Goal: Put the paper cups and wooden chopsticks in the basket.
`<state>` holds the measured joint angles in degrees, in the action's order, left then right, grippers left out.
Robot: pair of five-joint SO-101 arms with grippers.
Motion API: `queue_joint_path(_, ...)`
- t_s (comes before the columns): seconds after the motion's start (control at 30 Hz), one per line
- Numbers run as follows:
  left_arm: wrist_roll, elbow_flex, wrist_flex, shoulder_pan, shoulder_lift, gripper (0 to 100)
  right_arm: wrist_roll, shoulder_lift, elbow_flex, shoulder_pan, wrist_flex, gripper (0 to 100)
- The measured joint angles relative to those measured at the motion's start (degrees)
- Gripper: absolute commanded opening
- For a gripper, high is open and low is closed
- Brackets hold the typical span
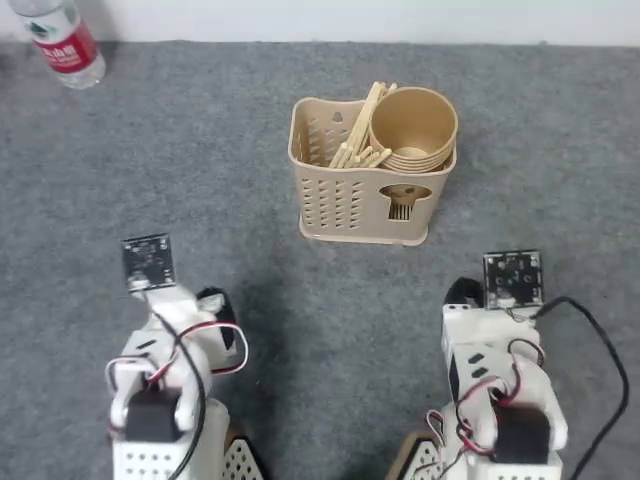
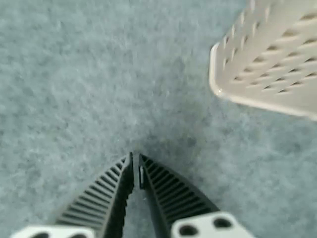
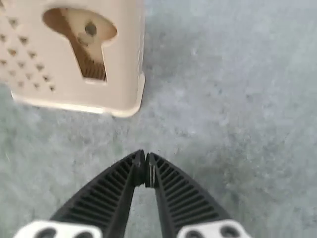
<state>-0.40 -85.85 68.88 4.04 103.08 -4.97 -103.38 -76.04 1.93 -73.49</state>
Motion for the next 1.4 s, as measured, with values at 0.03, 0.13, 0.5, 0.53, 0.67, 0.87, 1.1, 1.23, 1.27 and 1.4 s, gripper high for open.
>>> queue_joint_path(0.03, 0.00, -2.29, -1.32, 0.00, 0.00, 1, 0.00, -0.09, -1.14, 0.00, 0.00, 0.8)
queue_joint_path(0.13, 0.00, -8.09, -4.22, 0.00, 0.00, 1, 0.26, -0.09, -4.13, 0.00, 0.26, 0.9)
queue_joint_path(0.5, -9.32, -9.23, -1.32, 0.09, 0.00, 1, 4.31, 0.09, -13.01, -0.09, 2.99, 0.8)
queue_joint_path(0.53, -9.41, -9.23, -0.97, 0.09, 0.00, 1, 4.31, 0.09, -13.01, 0.00, 2.99, 0.8)
queue_joint_path(0.67, -9.41, -9.23, 1.05, 0.09, 0.00, 1, 4.31, 0.09, -13.01, 0.00, 2.11, 0.8)
queue_joint_path(0.87, -16.00, -9.23, 3.34, 0.09, 0.00, 1, 4.31, 0.09, -13.36, -2.37, -3.16, 0.7)
queue_joint_path(1.1, -17.67, -9.23, 4.75, 0.09, 0.00, 1, 1.32, -0.18, -15.74, -16.09, -3.16, 0.7)
queue_joint_path(1.23, -9.93, -9.76, 4.75, 0.09, 0.00, 1, -2.29, -0.18, -16.18, -15.47, -3.16, 0.7)
queue_joint_path(1.27, -8.26, -9.76, 4.75, 0.09, 0.00, 1, -2.46, -0.18, -16.18, -15.21, -3.16, 0.7)
queue_joint_path(1.4, -3.87, -9.76, 4.75, 3.25, 0.00, 1, -2.64, -0.18, -16.18, -14.77, -3.16, 0.7)
